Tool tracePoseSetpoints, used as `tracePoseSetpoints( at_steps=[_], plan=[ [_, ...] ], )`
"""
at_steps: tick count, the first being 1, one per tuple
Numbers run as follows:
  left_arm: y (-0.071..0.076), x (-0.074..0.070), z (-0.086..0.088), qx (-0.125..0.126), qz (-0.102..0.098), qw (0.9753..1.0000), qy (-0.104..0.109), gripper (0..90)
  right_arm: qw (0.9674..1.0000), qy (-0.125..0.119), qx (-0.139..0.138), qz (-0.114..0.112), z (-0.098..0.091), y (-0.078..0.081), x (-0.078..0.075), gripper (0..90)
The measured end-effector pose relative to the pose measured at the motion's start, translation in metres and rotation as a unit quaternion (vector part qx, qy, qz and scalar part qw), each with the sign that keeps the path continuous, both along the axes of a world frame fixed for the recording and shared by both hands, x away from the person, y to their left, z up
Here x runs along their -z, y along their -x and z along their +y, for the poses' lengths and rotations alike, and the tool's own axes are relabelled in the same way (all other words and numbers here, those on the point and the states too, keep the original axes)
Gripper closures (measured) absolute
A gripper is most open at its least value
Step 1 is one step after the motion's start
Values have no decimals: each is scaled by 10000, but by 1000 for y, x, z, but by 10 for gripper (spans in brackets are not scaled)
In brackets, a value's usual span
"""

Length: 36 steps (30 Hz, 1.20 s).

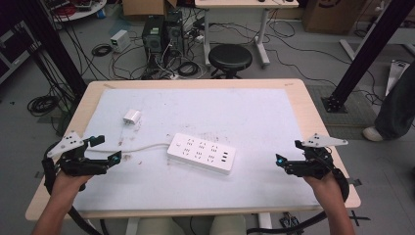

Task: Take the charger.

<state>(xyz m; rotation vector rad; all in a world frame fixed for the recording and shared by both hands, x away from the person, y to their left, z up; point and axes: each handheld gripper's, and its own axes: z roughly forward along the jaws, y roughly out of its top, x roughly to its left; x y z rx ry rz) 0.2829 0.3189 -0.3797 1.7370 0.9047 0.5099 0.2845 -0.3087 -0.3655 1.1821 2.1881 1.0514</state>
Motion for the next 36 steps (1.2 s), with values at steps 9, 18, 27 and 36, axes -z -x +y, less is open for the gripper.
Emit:
tracePoseSetpoints(
  at_steps=[9, 18, 27, 36],
  plan=[
    [-6, -2, -1, -145, 104, 9998, 42, 75, 10000, -4, 3, 2, 1, 0, 1, 148],
    [-35, -21, -6, -715, 274, 9971, 3, 75, 10000, -16, 14, 44, 4, -6, -1, 148],
    [-80, -34, -12, -1127, 460, 9925, -97, 75, 10000, 53, -17, 81, 8, -13, -5, 148],
    [-119, -30, -15, -1401, 714, 9875, -134, 75, 9998, 85, 28, 184, 9, -20, -8, 148]
  ],
)
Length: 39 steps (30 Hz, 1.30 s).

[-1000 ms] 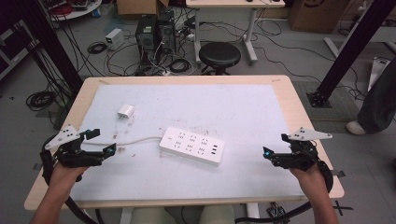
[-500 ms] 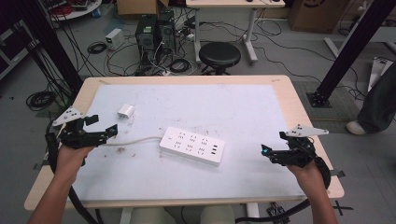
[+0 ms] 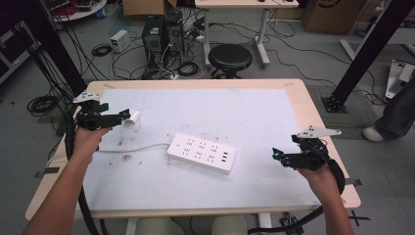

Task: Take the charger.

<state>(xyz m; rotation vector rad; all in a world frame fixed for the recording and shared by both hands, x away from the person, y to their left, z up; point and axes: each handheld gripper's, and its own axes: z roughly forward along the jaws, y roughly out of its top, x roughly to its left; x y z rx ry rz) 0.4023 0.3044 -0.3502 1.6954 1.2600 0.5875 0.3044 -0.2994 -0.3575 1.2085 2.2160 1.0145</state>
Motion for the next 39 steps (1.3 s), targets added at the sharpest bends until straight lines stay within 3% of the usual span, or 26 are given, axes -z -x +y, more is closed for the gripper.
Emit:
tracePoseSetpoints(
  at_steps=[6, 12, 19, 24, 25, 31, 32, 34, 39],
  plan=[
    [-23, 6, 3, -131, 105, 9998, -56, 75, 10000, 44, -23, 46, 5, -6, 0, 148],
    [-44, 30, 4, -218, 539, 9981, -215, 75, 9998, 124, -12, 126, 9, -11, 3, 148],
    [-65, 57, 4, -224, 779, 9960, -380, 95, 9997, 138, 33, 184, 10, -10, 4, 148],
    [-79, 71, 1, -192, 951, 9946, -381, 96, 9995, 186, 59, 236, 11, -12, 7, 148],
    [-81, 72, 1, -172, 1008, 9936, -474, 96, 9995, 174, 81, 253, 11, -13, 7, 148],
    [-89, 82, -4, -169, 1160, 9917, -535, 96, 9994, 221, 85, 268, 13, -14, 7, 148],
    [-92, 87, -5, -154, 1298, 9891, -679, 99, 9993, 224, 99, 283, 13, -15, 7, 148],
    [-93, 90, -5, -164, 1396, 9875, -718, 125, 9993, 223, 104, 291, 13, -15, 7, 148],
    [-93, 92, -5, -207, 1424, 9867, -756, 167, 9992, 239, 96, 292, 13, -16, 6, 148]
  ],
)
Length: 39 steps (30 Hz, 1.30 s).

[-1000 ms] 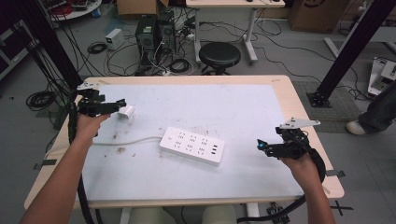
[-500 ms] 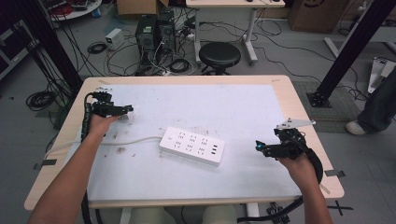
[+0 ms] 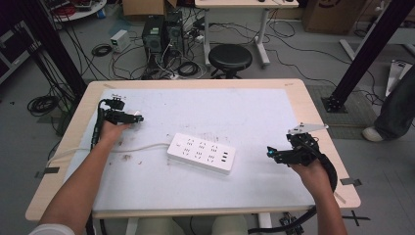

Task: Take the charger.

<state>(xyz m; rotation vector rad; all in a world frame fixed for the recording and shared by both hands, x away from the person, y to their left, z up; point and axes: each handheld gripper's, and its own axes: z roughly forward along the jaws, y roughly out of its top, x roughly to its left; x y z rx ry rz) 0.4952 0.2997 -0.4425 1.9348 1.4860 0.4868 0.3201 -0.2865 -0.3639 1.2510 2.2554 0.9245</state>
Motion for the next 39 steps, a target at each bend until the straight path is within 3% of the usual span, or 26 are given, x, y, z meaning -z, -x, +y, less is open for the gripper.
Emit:
tracePoseSetpoints(
  at_steps=[5, 6, 10, 11, 12, 20, 27, 29, 30, 39],
  plan=[
    [1, -1, 2, -10, 9, 10000, -70, 230, 10000, 12, -7, -25, -1, 0, 0, 148],
    [2, -3, 3, 31, 25, 9998, -181, 272, 10000, 15, 1, -8, -1, 0, 0, 148],
    [3, -4, 2, 67, 36, 9998, -186, 307, 10000, 11, 17, 6, -1, 1, 1, 148],
    [3, -4, 1, 85, 30, 9998, -177, 330, 10000, 4, 9, 8, -1, 1, 1, 148],
    [3, -4, 1, 131, 22, 9998, -160, 412, 10000, 14, -17, -7, -2, 1, 1, 148],
    [7, -9, 3, 111, -36, 9999, 25, 425, 10000, 10, -17, -48, -4, 4, -1, 148],
    [17, -27, -1, 275, -379, 9987, 210, 426, 10000, -18, -44, -52, -3, 6, 0, 148],
    [17, -27, -1, 275, -379, 9987, 210, 426, 10000, -25, -32, -29, -3, 6, -1, 148],
    [26, -39, -4, 405, -607, 9969, 306, 426, 10000, -40, -46, -48, -3, 7, -1, 148],
    [53, -58, -8, 691, -1027, 9911, 490, 427, 9999, -65, -116, -91, -1, 12, -3, 148]
  ],
)
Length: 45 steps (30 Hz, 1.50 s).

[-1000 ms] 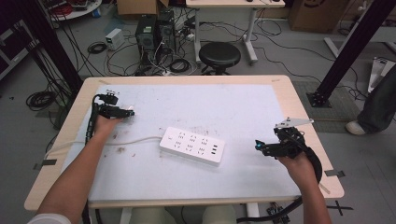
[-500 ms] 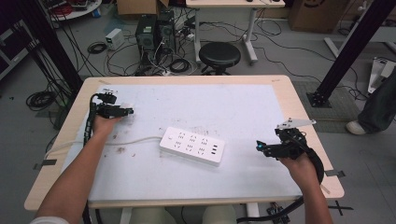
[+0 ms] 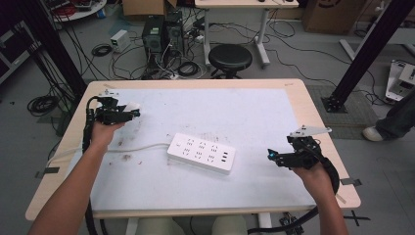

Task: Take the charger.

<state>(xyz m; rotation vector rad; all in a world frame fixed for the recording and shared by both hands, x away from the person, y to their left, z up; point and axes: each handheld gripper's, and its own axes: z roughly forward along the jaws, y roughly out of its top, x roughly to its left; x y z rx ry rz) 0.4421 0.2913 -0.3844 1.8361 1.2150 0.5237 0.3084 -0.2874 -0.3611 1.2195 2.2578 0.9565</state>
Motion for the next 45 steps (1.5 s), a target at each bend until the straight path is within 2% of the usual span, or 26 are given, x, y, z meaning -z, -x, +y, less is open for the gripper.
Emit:
tracePoseSetpoints(
  at_steps=[4, 10, 16, 18, 19, 30, 32, 33, 40, 42, 45],
  plan=[
    [10, -6, -1, 107, -148, 9998, 66, 427, 10000, -21, -18, -31, 0, 3, 0, 148],
    [33, -18, -7, 424, -417, 9981, 155, 427, 9999, -67, -57, -64, 1, 7, 0, 148],
    [56, -30, -16, 844, -733, 9934, 246, 426, 9998, -49, -157, -107, 3, 9, -2, 148],
    [60, -31, -17, 915, -761, 9927, 217, 426, 9998, -51, -151, -99, 4, 10, -2, 148],
    [71, -34, -22, 1074, -844, 9903, 264, 426, 9997, -53, -212, -106, 6, 10, -4, 148],
    [104, -40, -40, 1505, -968, 9831, 383, 426, 9989, -21, -465, -96, 17, 14, -7, 148],
    [104, -40, -40, 1505, -968, 9831, 383, 426, 9988, -16, -490, -91, 18, 14, -7, 148],
    [111, -40, -43, 1600, -1000, 9814, 364, 426, 9986, -17, -532, -82, 18, 15, -7, 148],
    [122, -41, -48, 1739, -1073, 9780, 425, 426, 9980, 3, -632, -66, 21, 14, -8, 148],
    [124, -40, -50, 1742, -1094, 9776, 441, 426, 9979, 91, -640, -78, 22, 14, -8, 148],
    [127, -41, -52, 1800, -1107, 9764, 449, 426, 9977, 92, -644, -174, 21, 16, -10, 147]
  ],
)
